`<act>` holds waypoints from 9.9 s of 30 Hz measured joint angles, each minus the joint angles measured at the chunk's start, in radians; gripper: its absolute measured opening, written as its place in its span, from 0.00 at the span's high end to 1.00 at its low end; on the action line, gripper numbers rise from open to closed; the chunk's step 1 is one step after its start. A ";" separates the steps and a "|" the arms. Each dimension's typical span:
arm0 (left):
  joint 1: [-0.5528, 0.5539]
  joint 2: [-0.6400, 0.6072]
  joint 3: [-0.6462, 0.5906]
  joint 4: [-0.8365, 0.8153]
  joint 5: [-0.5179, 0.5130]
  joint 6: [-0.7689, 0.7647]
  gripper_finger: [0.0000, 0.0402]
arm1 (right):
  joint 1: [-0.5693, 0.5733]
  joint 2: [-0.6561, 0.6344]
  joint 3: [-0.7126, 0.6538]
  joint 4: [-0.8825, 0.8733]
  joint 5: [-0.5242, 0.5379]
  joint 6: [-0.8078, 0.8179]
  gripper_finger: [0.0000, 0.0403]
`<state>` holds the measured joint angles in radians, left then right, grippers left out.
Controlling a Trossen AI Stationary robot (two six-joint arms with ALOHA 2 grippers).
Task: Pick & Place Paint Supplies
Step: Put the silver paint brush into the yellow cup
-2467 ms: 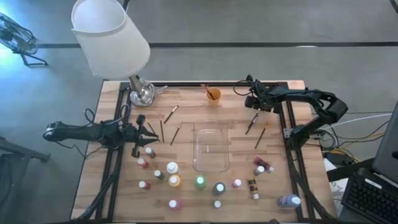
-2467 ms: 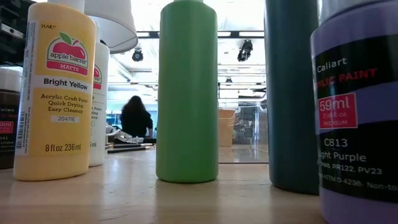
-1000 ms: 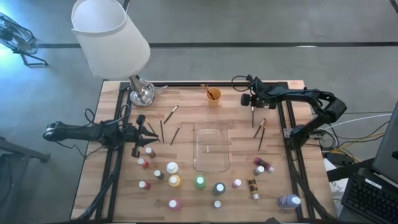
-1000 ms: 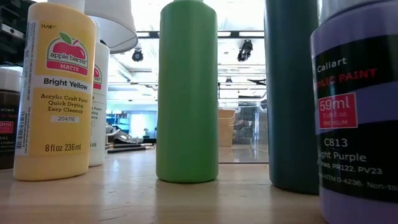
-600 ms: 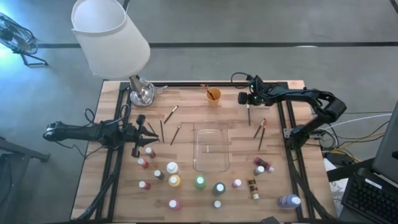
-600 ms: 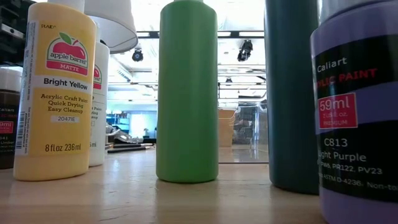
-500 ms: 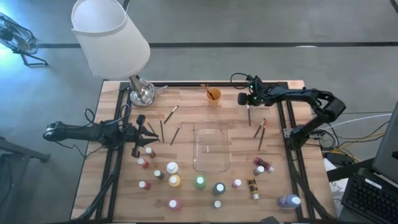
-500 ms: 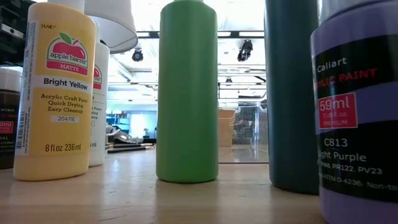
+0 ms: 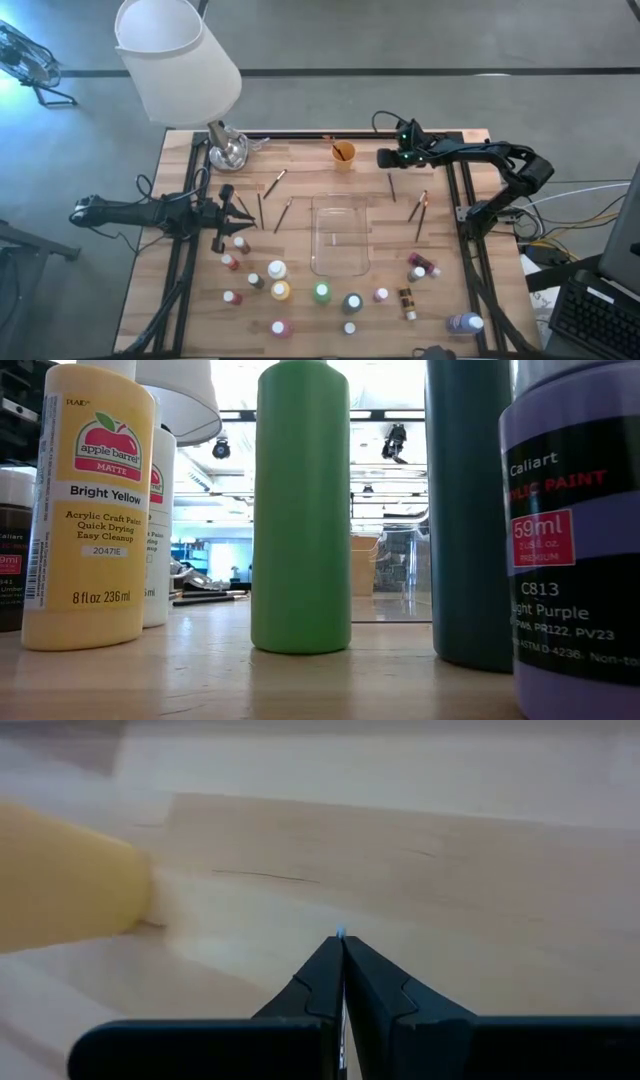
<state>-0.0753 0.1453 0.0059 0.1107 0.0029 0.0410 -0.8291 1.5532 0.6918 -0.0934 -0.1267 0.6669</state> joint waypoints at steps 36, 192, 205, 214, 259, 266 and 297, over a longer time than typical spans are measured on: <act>0.000 0.000 0.000 0.000 0.000 0.000 0.82 | -0.001 -0.074 0.000 0.114 -0.218 -0.101 0.98; 0.000 0.000 0.000 0.000 0.000 0.000 0.82 | 0.310 0.195 0.089 1.282 -0.010 -0.587 0.98; 0.000 0.000 0.000 0.000 0.000 0.000 0.82 | 0.309 0.288 0.090 1.313 0.080 -0.528 0.98; 0.000 0.000 0.000 0.000 0.000 0.000 0.82 | 0.309 0.330 0.090 1.313 0.130 -0.510 0.98; 0.000 0.000 0.000 0.000 0.000 0.000 0.82 | 0.306 0.234 0.090 1.303 0.235 -0.763 0.60; 0.000 0.000 0.000 0.000 0.000 0.000 0.82 | 0.315 0.048 0.090 1.279 0.232 -0.917 0.59; 0.000 0.000 0.000 0.000 0.000 0.000 0.82 | 0.327 -0.362 0.420 -1.107 0.444 -0.144 0.60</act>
<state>-0.0752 0.1455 0.0059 0.1108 0.0027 0.0410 -0.5021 1.1911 1.1120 -1.2002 0.3168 0.5228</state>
